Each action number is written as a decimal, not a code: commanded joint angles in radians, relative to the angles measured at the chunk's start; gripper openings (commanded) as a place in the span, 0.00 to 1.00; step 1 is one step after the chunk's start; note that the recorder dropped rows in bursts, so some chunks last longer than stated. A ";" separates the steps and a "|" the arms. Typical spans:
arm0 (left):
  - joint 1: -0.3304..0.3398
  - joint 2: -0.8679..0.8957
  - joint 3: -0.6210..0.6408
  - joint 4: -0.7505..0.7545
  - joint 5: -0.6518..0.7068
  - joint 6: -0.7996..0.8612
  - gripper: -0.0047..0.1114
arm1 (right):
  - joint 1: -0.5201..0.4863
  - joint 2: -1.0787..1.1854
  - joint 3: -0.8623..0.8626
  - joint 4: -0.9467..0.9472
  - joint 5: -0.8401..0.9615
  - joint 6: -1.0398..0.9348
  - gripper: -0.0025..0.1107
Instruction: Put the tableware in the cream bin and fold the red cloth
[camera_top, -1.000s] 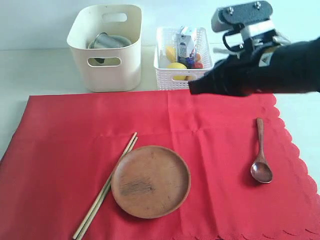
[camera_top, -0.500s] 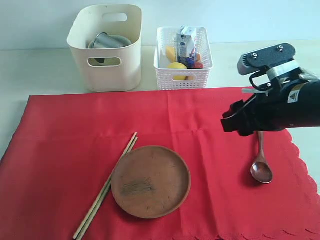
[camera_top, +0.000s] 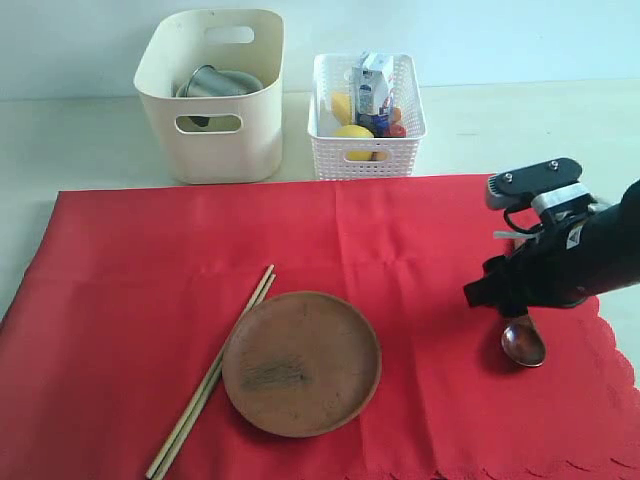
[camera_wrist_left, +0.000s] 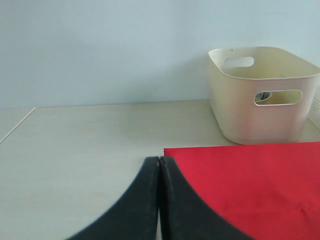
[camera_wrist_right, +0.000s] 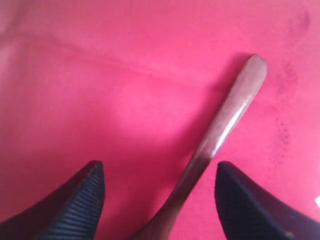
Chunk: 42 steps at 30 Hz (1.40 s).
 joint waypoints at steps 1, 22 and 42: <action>0.000 -0.007 0.003 -0.005 0.000 -0.001 0.05 | -0.007 0.064 0.004 -0.009 -0.044 0.002 0.51; 0.000 -0.007 0.003 -0.005 0.000 -0.001 0.05 | -0.005 -0.171 0.004 -0.005 0.061 0.000 0.02; 0.000 -0.007 0.003 -0.005 0.000 -0.001 0.05 | -0.005 -0.313 0.002 0.220 -0.199 0.011 0.02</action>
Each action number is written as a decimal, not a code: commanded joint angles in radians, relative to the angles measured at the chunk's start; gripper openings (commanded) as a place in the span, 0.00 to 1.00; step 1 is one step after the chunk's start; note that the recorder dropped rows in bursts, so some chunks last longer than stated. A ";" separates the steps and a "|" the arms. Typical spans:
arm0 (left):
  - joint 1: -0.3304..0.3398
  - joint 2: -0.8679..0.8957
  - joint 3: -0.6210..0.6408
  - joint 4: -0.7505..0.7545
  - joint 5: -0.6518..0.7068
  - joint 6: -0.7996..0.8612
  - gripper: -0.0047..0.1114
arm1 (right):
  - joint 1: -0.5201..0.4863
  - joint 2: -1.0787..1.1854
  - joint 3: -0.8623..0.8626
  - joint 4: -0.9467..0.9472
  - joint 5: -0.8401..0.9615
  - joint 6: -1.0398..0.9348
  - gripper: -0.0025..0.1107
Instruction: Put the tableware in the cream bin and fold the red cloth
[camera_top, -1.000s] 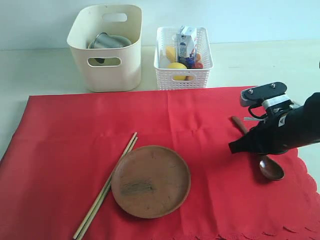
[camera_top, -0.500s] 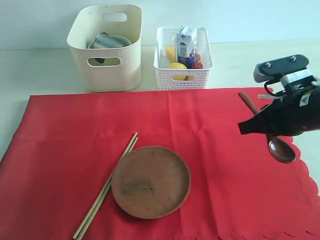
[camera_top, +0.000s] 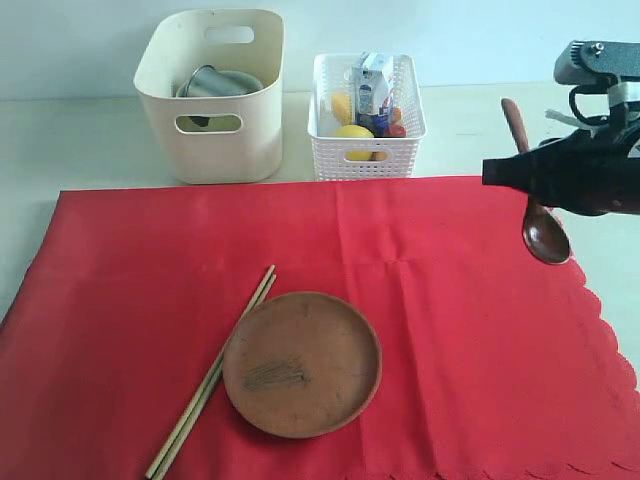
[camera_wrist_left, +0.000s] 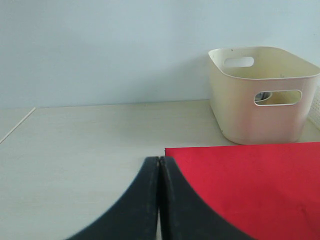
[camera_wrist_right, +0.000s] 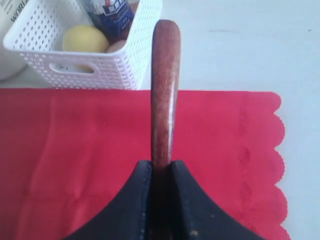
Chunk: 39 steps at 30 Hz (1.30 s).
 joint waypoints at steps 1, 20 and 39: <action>0.000 -0.007 0.003 -0.005 0.000 -0.001 0.05 | -0.005 -0.003 0.001 0.011 -0.107 0.008 0.02; 0.000 -0.007 0.003 -0.005 0.000 -0.001 0.05 | 0.036 0.279 -0.264 -1.079 -0.582 0.888 0.02; 0.000 -0.007 0.003 -0.005 0.000 0.003 0.05 | 0.287 0.904 -1.173 -0.763 -0.302 0.892 0.57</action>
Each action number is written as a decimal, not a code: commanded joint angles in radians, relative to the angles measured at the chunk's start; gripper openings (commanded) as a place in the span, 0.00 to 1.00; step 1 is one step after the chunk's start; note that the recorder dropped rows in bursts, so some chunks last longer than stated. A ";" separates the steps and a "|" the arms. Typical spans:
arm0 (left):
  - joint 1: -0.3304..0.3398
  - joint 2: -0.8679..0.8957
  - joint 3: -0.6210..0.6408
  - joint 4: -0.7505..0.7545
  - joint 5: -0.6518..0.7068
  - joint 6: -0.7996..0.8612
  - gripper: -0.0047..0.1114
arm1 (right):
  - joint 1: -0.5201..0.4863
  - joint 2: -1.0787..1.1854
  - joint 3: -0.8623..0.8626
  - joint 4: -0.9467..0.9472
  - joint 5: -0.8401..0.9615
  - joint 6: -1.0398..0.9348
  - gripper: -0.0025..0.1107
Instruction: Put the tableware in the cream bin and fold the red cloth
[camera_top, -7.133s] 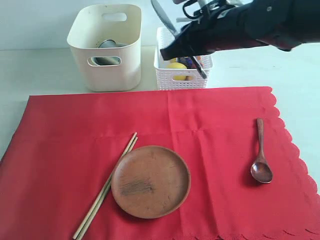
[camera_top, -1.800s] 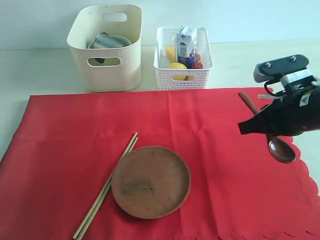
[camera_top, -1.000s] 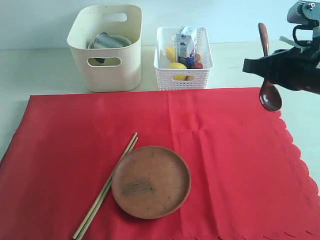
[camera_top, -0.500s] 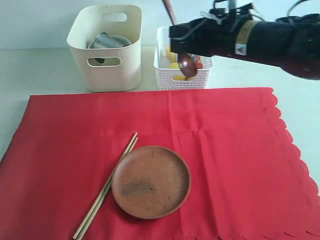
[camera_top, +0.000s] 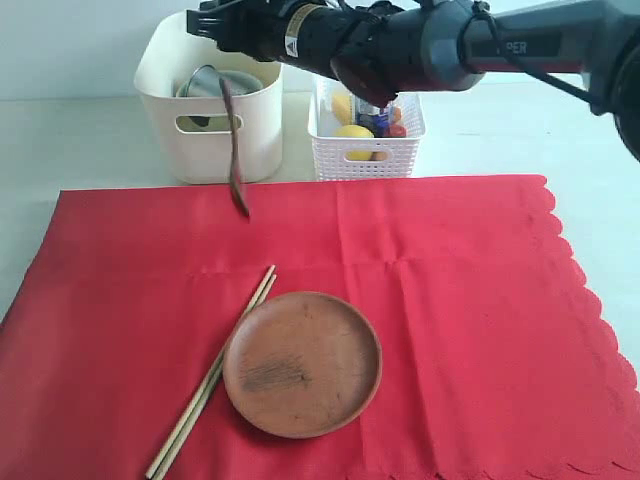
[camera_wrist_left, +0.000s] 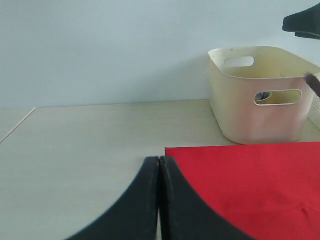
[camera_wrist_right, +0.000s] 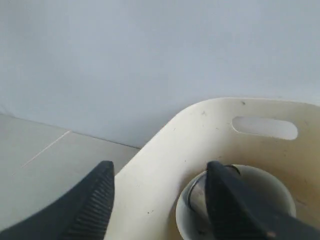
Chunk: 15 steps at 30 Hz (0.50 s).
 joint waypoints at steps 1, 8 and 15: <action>0.000 -0.007 0.003 -0.005 0.000 0.001 0.05 | 0.004 0.012 -0.030 0.015 0.049 0.052 0.57; 0.000 -0.007 0.003 -0.005 0.000 0.001 0.05 | 0.010 -0.092 -0.030 -0.060 0.666 0.021 0.42; 0.000 -0.007 0.003 -0.005 0.000 0.001 0.05 | 0.064 -0.200 -0.028 0.104 0.963 -0.406 0.05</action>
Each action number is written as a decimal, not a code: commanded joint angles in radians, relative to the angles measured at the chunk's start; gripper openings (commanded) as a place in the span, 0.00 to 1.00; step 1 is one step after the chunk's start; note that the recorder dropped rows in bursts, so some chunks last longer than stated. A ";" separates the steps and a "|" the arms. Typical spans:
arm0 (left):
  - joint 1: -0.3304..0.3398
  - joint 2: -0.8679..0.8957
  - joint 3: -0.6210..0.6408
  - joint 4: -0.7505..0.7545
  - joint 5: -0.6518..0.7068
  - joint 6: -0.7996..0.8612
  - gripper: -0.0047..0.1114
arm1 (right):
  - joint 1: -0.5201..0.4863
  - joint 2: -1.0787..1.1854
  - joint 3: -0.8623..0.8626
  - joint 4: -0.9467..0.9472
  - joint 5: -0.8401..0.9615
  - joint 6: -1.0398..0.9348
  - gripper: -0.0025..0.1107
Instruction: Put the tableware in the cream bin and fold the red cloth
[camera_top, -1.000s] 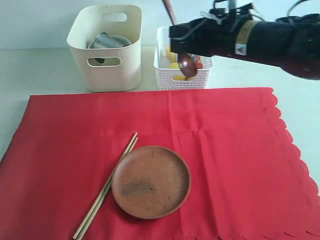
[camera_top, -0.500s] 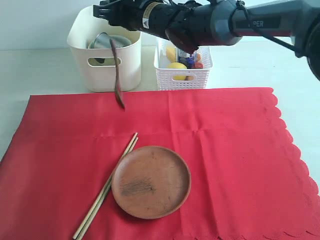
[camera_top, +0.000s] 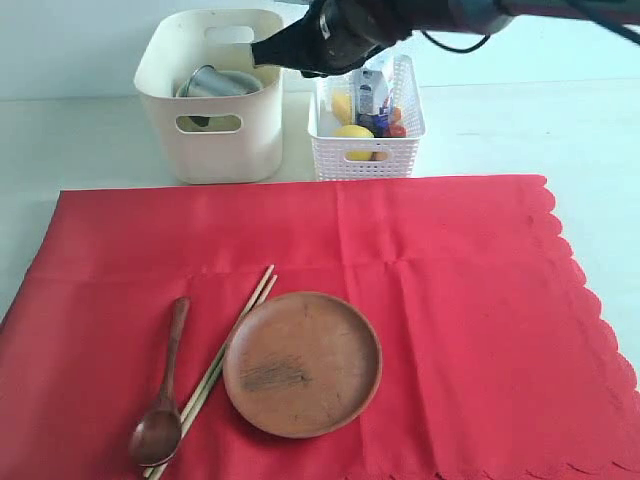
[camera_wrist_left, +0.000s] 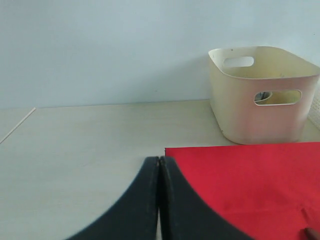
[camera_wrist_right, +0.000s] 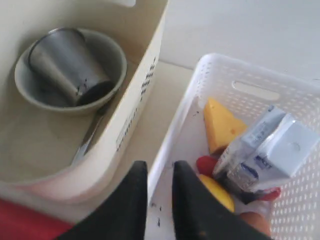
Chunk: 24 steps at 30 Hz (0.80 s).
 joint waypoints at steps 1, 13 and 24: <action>0.000 -0.007 0.003 -0.005 0.000 0.001 0.05 | 0.048 -0.079 0.013 0.149 0.134 -0.259 0.02; 0.000 -0.007 0.003 -0.005 0.000 0.001 0.05 | 0.274 -0.287 0.454 0.456 0.017 -0.505 0.02; 0.000 -0.007 0.003 -0.005 0.000 0.001 0.05 | 0.436 -0.108 0.382 0.470 0.052 -0.346 0.49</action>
